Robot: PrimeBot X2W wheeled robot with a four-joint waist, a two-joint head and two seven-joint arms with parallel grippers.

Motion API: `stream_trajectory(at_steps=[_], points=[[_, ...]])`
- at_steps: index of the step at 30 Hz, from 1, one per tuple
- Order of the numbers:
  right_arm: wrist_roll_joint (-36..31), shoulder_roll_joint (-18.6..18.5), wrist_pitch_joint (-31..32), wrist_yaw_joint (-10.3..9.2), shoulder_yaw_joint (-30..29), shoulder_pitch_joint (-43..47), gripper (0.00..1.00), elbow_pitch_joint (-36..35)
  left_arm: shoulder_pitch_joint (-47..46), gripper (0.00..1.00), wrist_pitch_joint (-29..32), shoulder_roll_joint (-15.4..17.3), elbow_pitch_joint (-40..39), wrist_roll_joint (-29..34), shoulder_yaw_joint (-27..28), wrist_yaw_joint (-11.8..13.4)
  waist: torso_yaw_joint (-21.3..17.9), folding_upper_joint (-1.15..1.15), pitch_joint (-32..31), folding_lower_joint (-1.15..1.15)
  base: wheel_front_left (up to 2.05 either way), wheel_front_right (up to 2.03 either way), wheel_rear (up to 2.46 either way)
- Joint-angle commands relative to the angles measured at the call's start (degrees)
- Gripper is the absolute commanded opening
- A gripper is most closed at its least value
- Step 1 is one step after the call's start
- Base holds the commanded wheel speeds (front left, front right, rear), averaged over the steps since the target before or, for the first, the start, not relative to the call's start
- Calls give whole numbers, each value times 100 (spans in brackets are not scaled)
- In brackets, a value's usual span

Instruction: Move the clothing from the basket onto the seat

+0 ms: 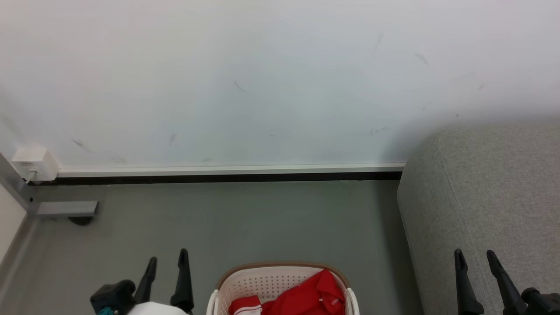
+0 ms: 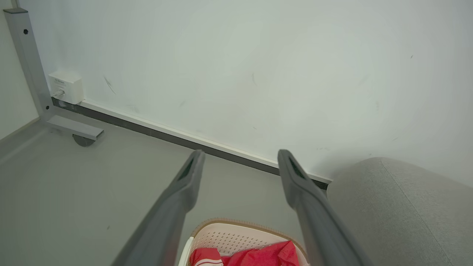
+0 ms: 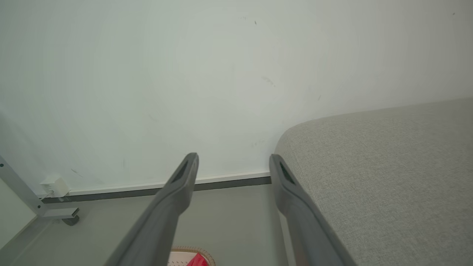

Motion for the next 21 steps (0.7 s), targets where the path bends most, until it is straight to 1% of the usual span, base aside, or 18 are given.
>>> stream_trajectory(at_steps=[1, 21], points=[[-133, -63, -62, -8, 10, 2, 100, -15, 28, 100, -62, 42, -17, 174, 14, 28, 4, 0, 0, 0, 0, 0, 0], [-613, -65, -305, -10, -35, 168, 100, 161, 99, 100, -306, 62, 100, 1280, 132, 106, 6, 0, -21, 0, 0, 0, 0]])
